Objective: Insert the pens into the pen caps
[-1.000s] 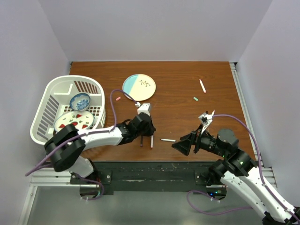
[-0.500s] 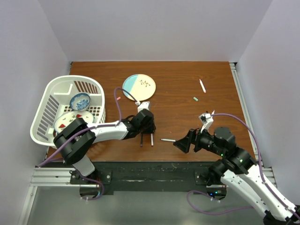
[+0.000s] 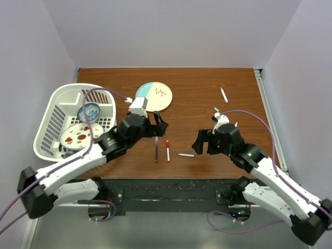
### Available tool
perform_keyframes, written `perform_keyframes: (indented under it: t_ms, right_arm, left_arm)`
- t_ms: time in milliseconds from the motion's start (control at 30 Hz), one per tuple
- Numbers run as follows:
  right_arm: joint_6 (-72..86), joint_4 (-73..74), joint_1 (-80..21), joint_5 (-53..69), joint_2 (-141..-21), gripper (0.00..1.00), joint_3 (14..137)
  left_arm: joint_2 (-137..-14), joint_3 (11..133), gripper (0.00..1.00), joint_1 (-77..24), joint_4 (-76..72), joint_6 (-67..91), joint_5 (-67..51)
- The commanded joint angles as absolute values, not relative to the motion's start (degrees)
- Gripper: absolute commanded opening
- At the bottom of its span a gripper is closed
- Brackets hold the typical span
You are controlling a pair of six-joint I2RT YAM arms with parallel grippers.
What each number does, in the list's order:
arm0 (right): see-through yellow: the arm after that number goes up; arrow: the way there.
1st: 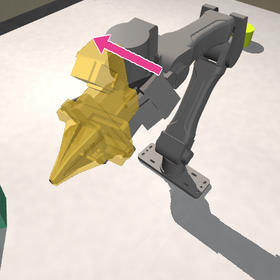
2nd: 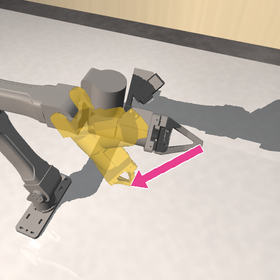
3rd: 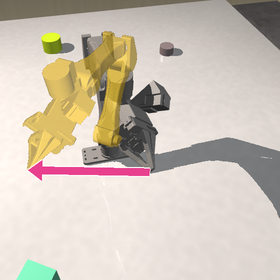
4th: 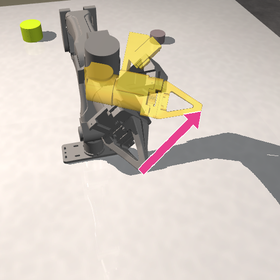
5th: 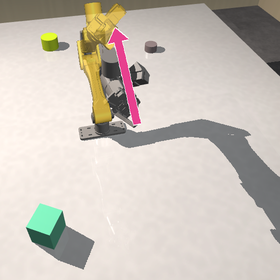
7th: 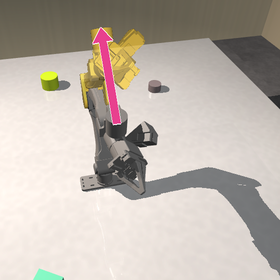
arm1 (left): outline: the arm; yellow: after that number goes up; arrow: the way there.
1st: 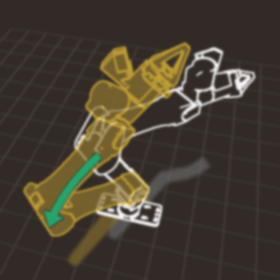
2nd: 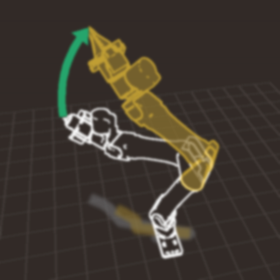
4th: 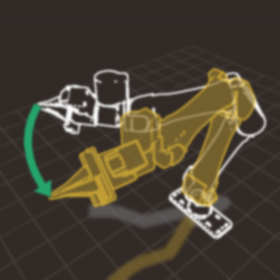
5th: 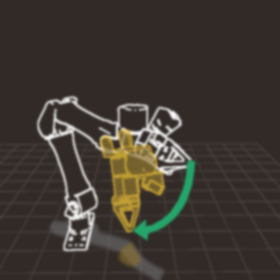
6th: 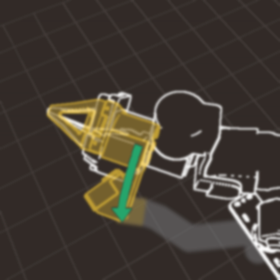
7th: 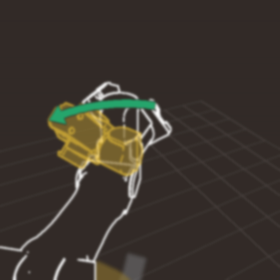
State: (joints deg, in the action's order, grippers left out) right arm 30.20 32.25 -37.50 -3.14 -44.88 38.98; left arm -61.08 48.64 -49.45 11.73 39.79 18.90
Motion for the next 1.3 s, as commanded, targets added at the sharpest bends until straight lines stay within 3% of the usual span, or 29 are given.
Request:
perform_keyframes:
  t_ms: [0, 233, 400, 600, 1100, 1133, 1267]
  right_arm:
    - [21.2, 29.2, -37.5, -4.5, -55.0, 0.94, 43.1]
    - [12.4, 28.0, -37.5, -0.4, -72.1, 0.77, 48.4]
    - [9.9, 21.3, -38.7, 2.9, -75.2, 0.64, 46.9]
    - [6.4, 18.3, -46.6, -3.2, -78.2, 0.64, 46.6]
    - [7.8, 22.9, -50.8, -8.8, -91.2, 0.52, 52.3]
    - [7.8, 23.1, -50.8, -8.7, -91.8, 0.5, 52.7]
    - [8.9, 22.9, -50.8, -7.6, -92.1, 0.26, 52.8]
  left_arm:
    - [-51.9, 47.3, 1.0, -48.9, 19.5, 33.8, 25.0]
    - [-37.5, 40.5, 1.0, -49.0, 20.1, 30.4, 23.9]
    - [-32.2, 38.1, 0.99, -49.2, 17.8, 30.2, 21.1]
    - [-32.2, 41.3, 0.99, -49.2, 21.4, 25.9, 17.5]
    - [-29.8, 41.0, 0.99, -49.2, 21.4, 26.1, 17.8]
    - [-29.9, 41.0, 0.99, -49.2, 21.4, 26.1, 17.8]
    - [-29.7, 41.0, 0.99, -49.2, 21.4, 26.1, 17.6]
